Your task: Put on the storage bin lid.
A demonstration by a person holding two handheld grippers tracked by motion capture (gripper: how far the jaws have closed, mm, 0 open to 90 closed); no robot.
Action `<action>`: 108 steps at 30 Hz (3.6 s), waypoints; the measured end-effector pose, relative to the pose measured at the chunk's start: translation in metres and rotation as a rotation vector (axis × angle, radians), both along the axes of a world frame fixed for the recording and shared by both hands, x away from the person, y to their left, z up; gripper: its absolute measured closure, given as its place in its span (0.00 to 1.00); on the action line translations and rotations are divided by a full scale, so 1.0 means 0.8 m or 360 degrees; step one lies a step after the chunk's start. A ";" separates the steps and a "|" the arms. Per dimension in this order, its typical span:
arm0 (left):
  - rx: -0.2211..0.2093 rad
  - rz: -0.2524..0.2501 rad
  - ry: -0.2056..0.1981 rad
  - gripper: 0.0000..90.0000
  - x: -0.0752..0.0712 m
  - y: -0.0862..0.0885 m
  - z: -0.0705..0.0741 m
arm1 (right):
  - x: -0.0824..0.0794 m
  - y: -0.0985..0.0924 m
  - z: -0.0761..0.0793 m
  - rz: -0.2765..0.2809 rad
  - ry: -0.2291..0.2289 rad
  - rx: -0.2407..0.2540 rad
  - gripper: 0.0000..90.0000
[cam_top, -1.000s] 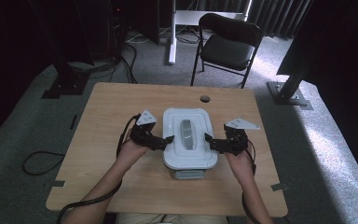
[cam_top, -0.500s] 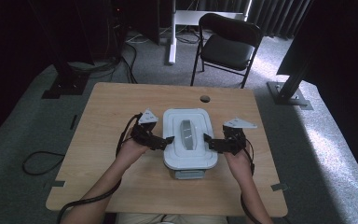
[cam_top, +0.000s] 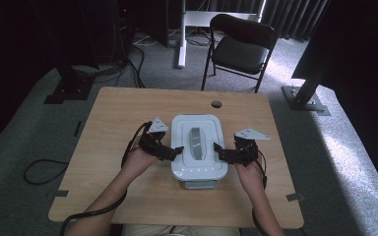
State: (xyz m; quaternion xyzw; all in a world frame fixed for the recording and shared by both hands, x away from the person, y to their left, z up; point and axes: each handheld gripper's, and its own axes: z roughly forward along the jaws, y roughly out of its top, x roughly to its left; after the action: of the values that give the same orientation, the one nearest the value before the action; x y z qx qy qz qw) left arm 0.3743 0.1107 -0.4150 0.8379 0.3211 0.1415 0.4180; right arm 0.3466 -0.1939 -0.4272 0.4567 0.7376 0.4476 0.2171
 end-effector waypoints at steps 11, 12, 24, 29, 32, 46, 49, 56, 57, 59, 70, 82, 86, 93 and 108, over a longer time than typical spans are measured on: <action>-0.0114 -0.0014 -0.0082 0.01 -0.003 0.003 0.006 | -0.007 0.000 0.012 -0.0002 -0.0073 0.0006 0.12; -0.0125 -0.0013 -0.0088 0.01 -0.003 0.003 0.007 | -0.007 -0.001 0.014 0.0005 -0.0072 0.0027 0.13; -0.0199 0.0023 -0.0142 0.01 -0.001 0.021 0.015 | -0.001 -0.015 0.029 -0.0058 -0.0151 0.0030 0.13; -0.0223 0.0039 -0.0152 0.01 0.001 0.036 0.014 | 0.003 -0.023 0.024 -0.0066 -0.0137 0.0036 0.13; -0.0212 0.0042 -0.0150 0.01 0.001 0.045 0.013 | 0.005 -0.026 0.021 -0.0072 -0.0131 0.0022 0.13; -0.0235 0.0158 -0.0125 0.01 0.007 0.081 -0.008 | 0.007 -0.052 0.011 -0.0149 -0.0118 0.0024 0.13; -0.0228 0.0167 -0.0116 0.01 0.007 0.086 -0.013 | 0.007 -0.057 0.006 -0.0167 -0.0109 0.0021 0.13; -0.0229 0.0207 -0.0090 0.01 0.006 0.104 -0.030 | 0.007 -0.067 -0.009 -0.0202 -0.0076 0.0033 0.13; -0.0229 0.0213 -0.0087 0.01 0.006 0.107 -0.032 | 0.007 -0.068 -0.011 -0.0208 -0.0072 0.0043 0.13; -0.0223 0.0230 -0.0074 0.01 0.006 0.111 -0.036 | 0.007 -0.071 -0.015 -0.0220 -0.0074 0.0054 0.13; -0.0227 0.0322 -0.0032 0.01 -0.001 0.140 -0.061 | 0.003 -0.081 -0.039 -0.0287 -0.0078 0.0032 0.13; -0.0207 0.0392 -0.0008 0.01 -0.008 0.169 -0.085 | -0.003 -0.093 -0.065 -0.0378 -0.0056 -0.0034 0.13; -0.0198 0.0424 -0.0004 0.01 -0.012 0.176 -0.093 | -0.005 -0.096 -0.071 -0.0393 -0.0038 -0.0052 0.13; -0.0196 0.0479 -0.0012 0.01 -0.021 0.190 -0.104 | -0.012 -0.106 -0.081 -0.0429 -0.0004 -0.0071 0.13; -0.0114 0.0678 0.0045 0.01 -0.036 0.221 -0.120 | -0.023 -0.130 -0.099 -0.0545 0.0072 -0.0121 0.13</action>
State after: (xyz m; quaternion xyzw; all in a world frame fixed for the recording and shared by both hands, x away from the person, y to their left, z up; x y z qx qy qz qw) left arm 0.3452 0.2873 -0.5111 0.7375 0.5017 0.2033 0.4036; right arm 0.3283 -0.2982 -0.5067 0.5770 0.6701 0.3655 0.2906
